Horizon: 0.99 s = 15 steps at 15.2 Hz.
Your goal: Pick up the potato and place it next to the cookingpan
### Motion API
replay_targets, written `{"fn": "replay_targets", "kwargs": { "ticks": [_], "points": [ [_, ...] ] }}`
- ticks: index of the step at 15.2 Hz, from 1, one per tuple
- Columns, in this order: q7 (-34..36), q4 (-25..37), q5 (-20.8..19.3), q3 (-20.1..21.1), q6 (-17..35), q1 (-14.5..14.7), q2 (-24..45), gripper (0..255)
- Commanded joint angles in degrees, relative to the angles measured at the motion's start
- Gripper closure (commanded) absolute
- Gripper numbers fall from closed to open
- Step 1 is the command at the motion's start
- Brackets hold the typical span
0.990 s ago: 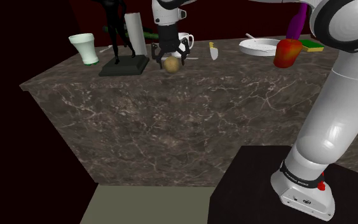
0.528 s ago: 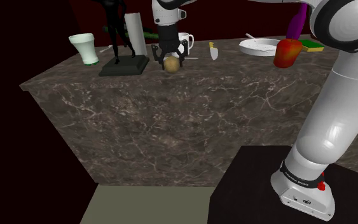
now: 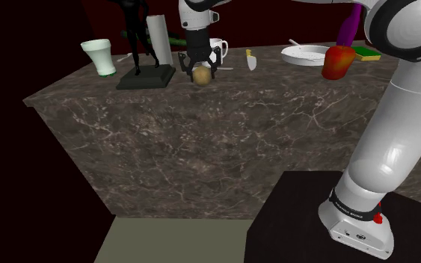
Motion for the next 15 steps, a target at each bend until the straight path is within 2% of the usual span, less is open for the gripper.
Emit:
{"fn": "replay_targets", "kwargs": {
  "ticks": [1, 15],
  "points": [
    [0.01, 1.05, -0.08, 0.02, -0.85, 0.03, 0.25, 255],
    [0.67, 19.93, -2.24, 0.78, -14.12, 1.4, 6.23, 255]
  ]
}}
